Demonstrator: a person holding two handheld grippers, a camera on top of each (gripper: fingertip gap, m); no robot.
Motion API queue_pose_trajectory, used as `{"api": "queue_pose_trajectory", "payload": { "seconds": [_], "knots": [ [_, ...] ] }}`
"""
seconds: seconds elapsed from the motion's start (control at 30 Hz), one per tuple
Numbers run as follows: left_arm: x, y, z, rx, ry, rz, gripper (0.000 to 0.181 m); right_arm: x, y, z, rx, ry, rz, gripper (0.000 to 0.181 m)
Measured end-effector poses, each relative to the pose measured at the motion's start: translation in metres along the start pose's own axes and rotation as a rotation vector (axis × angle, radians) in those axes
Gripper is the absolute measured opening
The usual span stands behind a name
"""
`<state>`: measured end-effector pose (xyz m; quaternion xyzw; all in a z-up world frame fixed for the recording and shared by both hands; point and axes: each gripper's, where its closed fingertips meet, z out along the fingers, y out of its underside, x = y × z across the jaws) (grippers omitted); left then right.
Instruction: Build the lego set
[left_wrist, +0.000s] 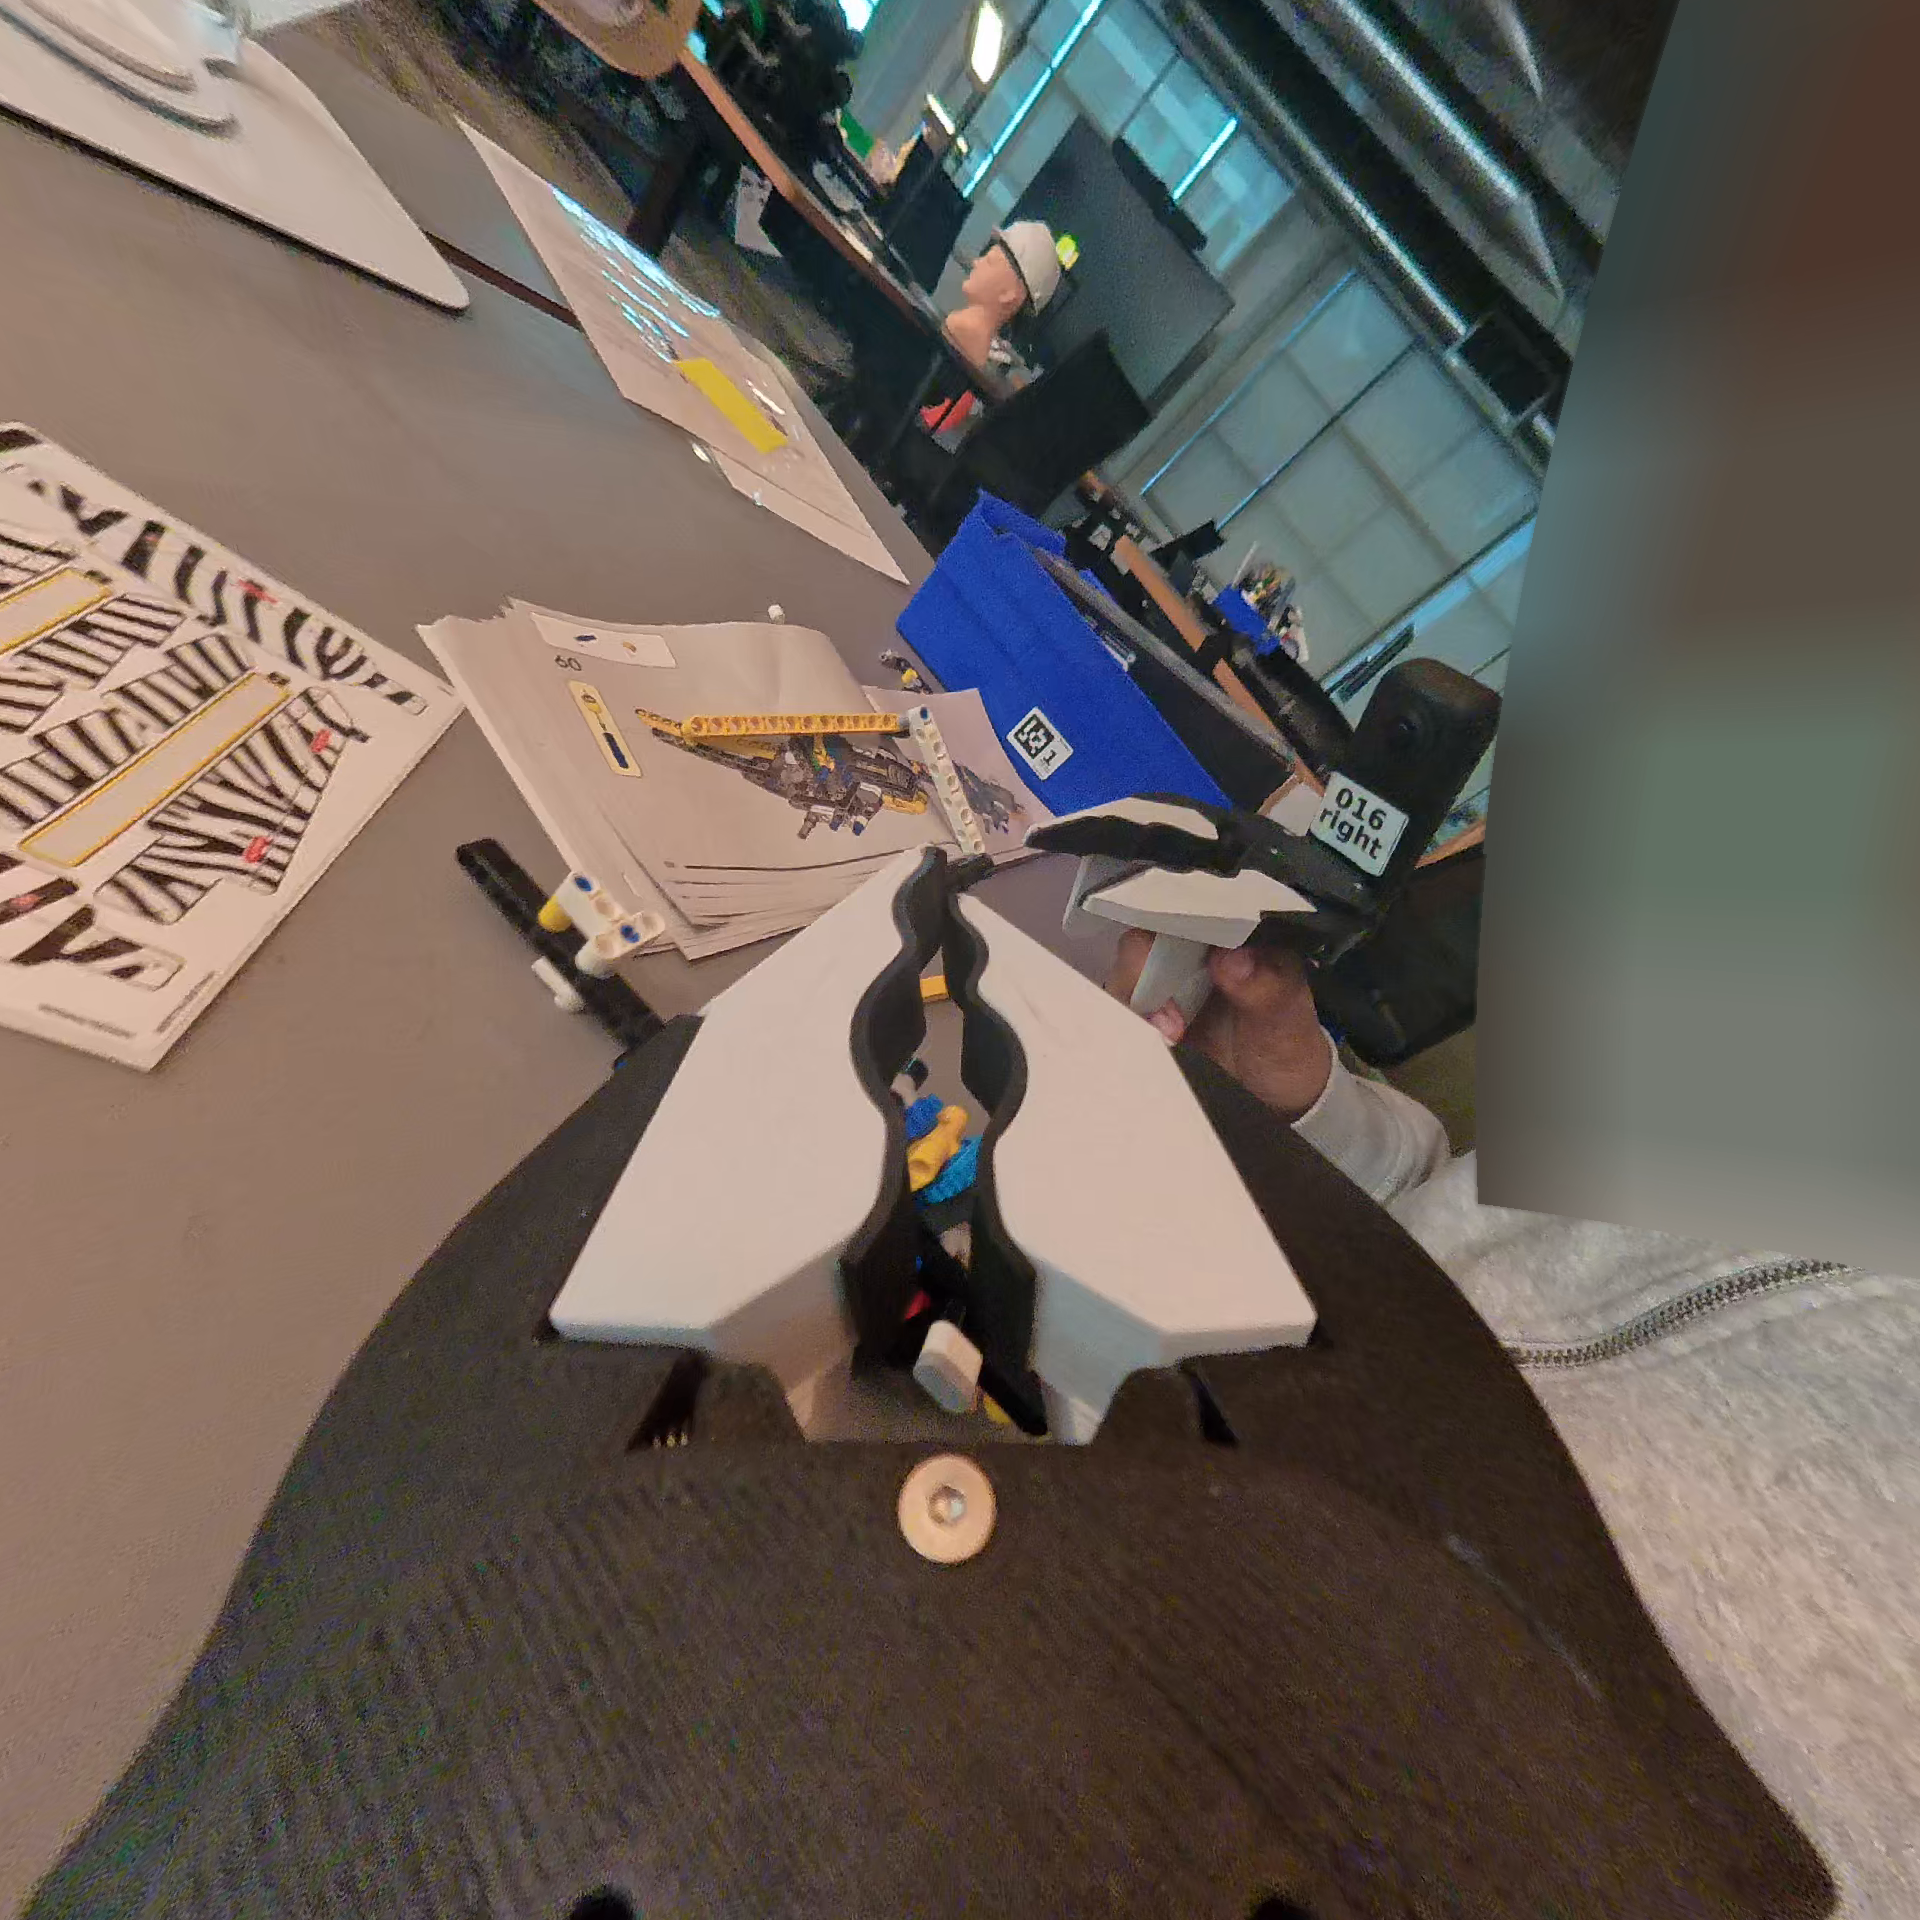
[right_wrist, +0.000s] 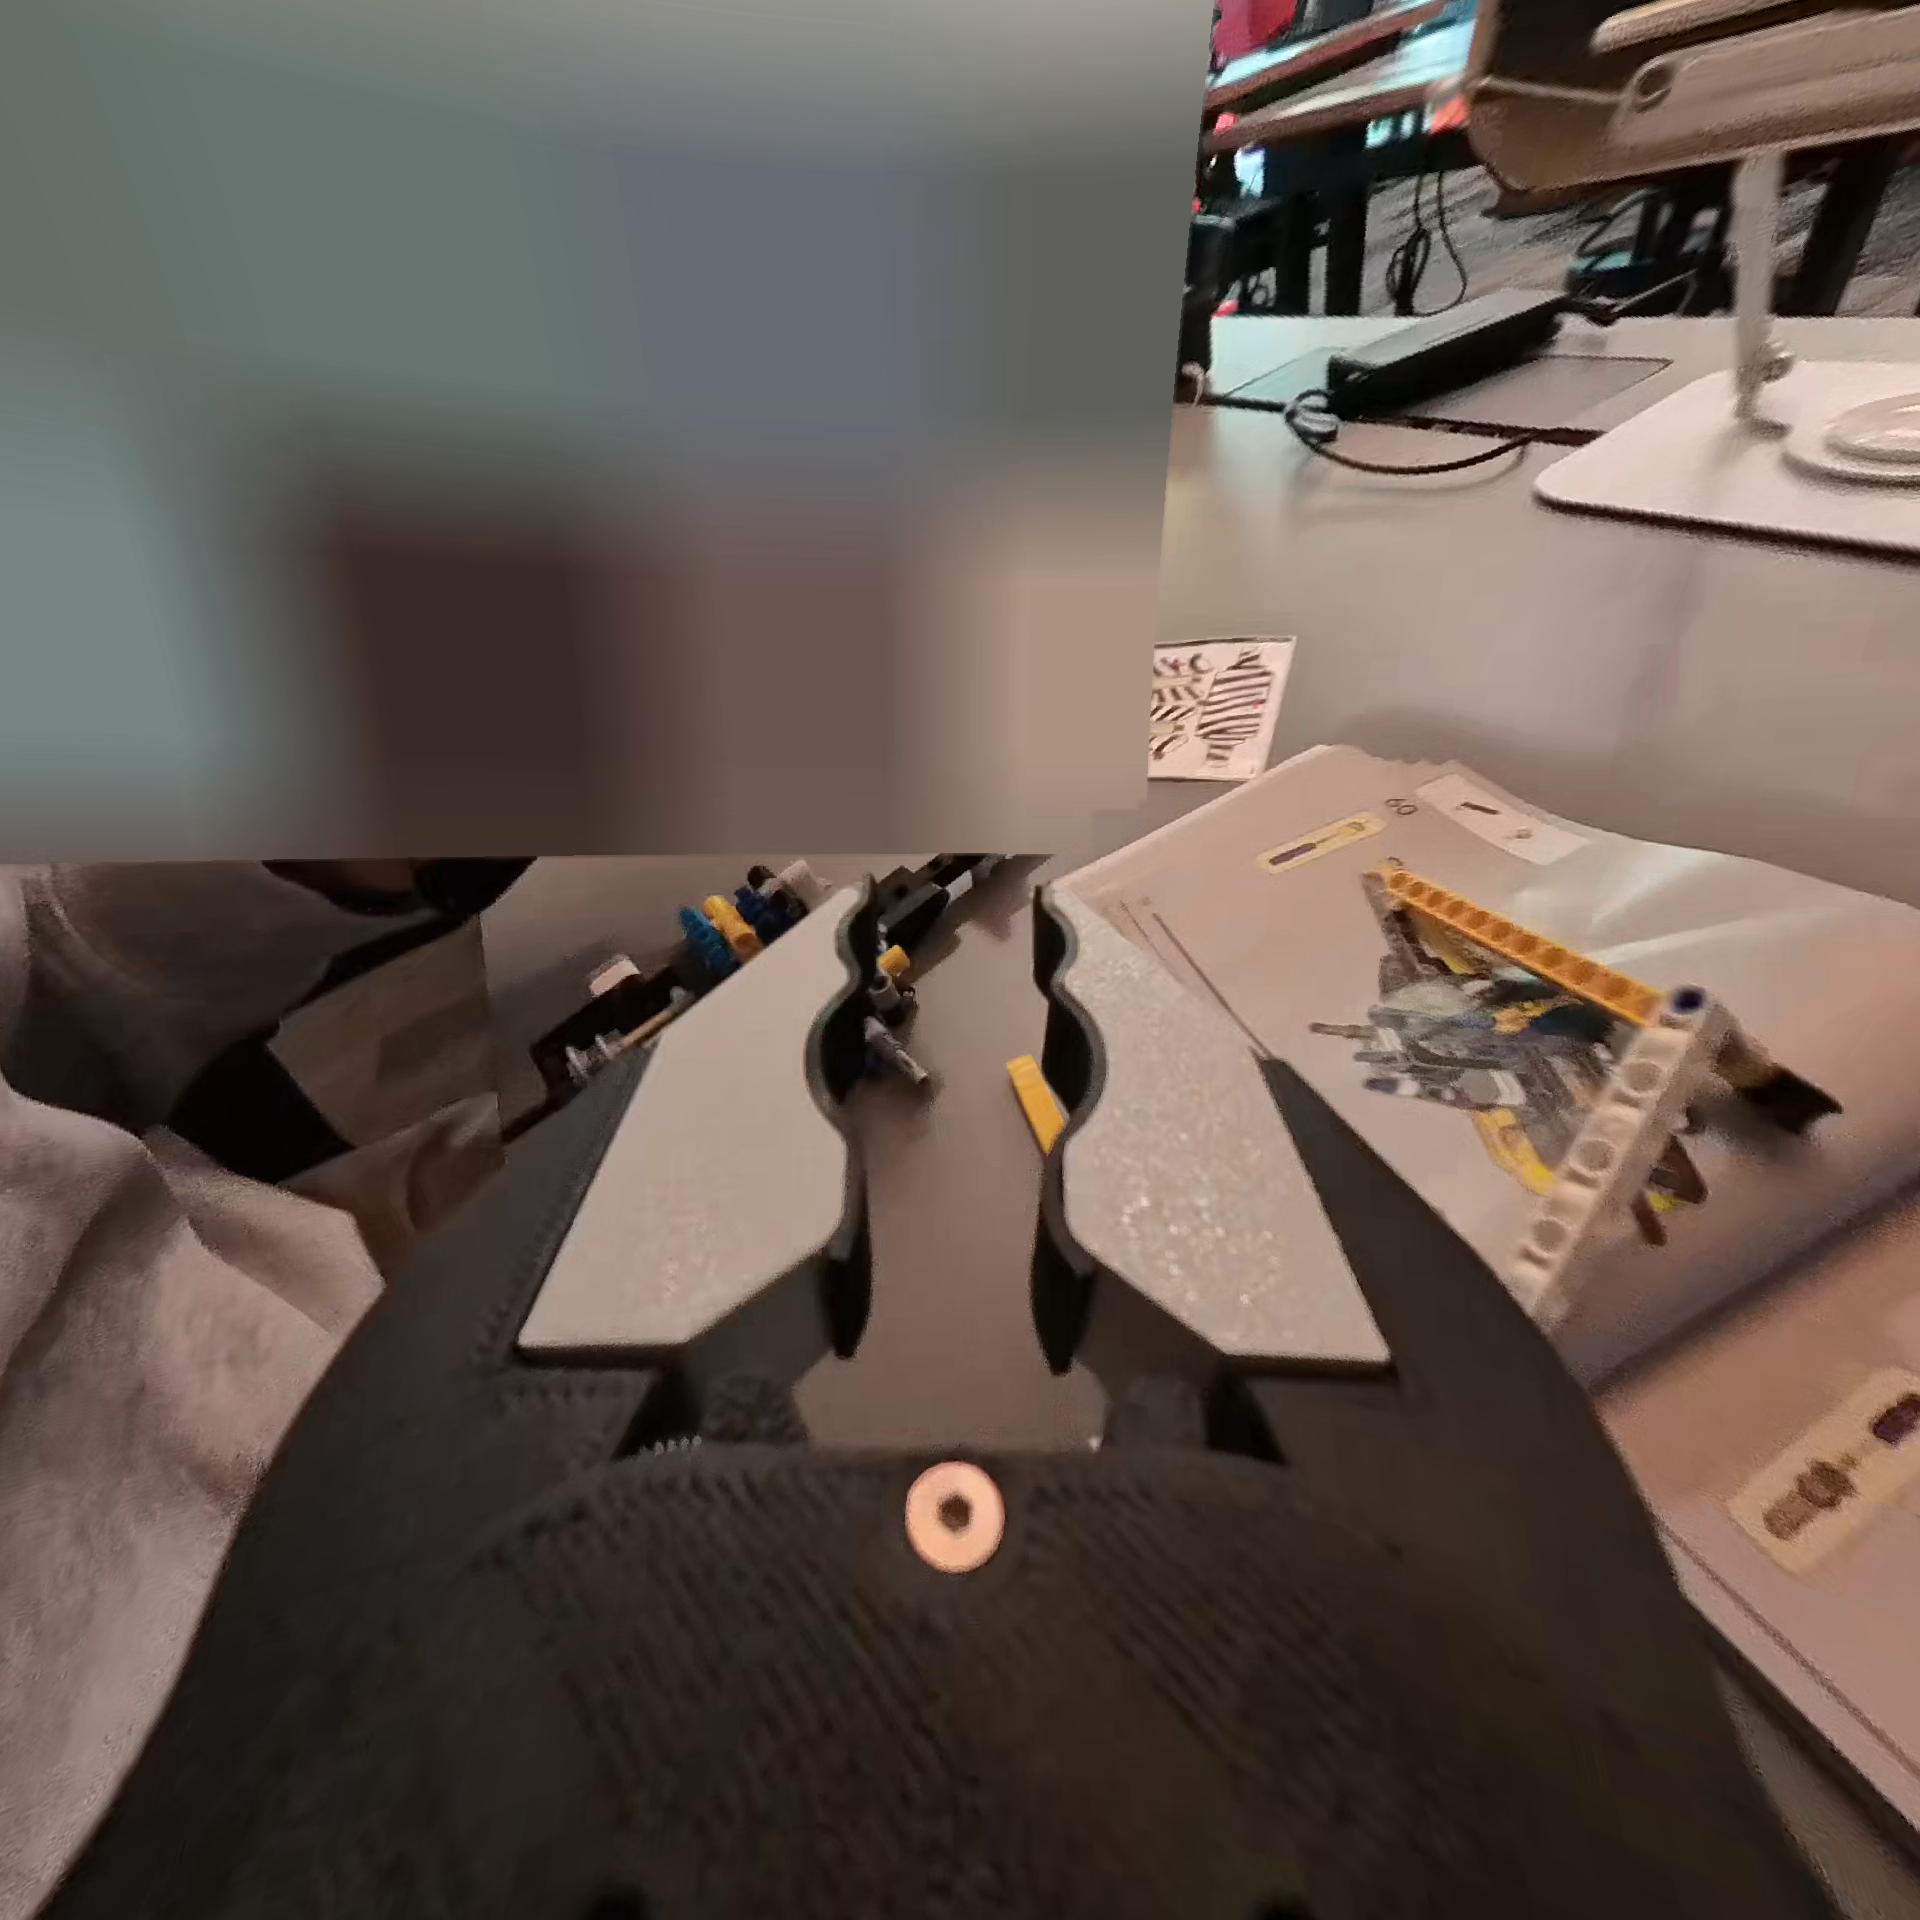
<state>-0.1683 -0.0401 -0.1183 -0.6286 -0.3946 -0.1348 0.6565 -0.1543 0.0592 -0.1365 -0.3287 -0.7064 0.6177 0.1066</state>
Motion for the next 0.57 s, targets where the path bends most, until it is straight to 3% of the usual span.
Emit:
{"api": "queue_pose_trajectory", "payload": {
  "seconds": [0.03, 0.2, 0.4, 0.57],
  "knots": [
    [-0.003, 0.001, -0.004, 0.006, 0.0, -0.01, 0.0, -0.003, 0.001, 0.003, -0.008, -0.006, -0.011, 0.027],
    [-0.007, 0.014, -0.015, -0.031, -0.019, 0.059, 0.0, -0.032, -0.01, 0.021, 0.009, -0.135, 0.049, 0.012],
    [0.002, 0.026, -0.016, -0.058, -0.027, 0.173, 0.0, -0.072, -0.006, 0.06, -0.062, -0.239, 0.106, 0.009],
    [0.002, 0.025, -0.02, -0.068, -0.03, 0.201, 0.0, -0.079, 0.003, 0.074, -0.132, -0.241, 0.098, 0.006]
  ]
}}
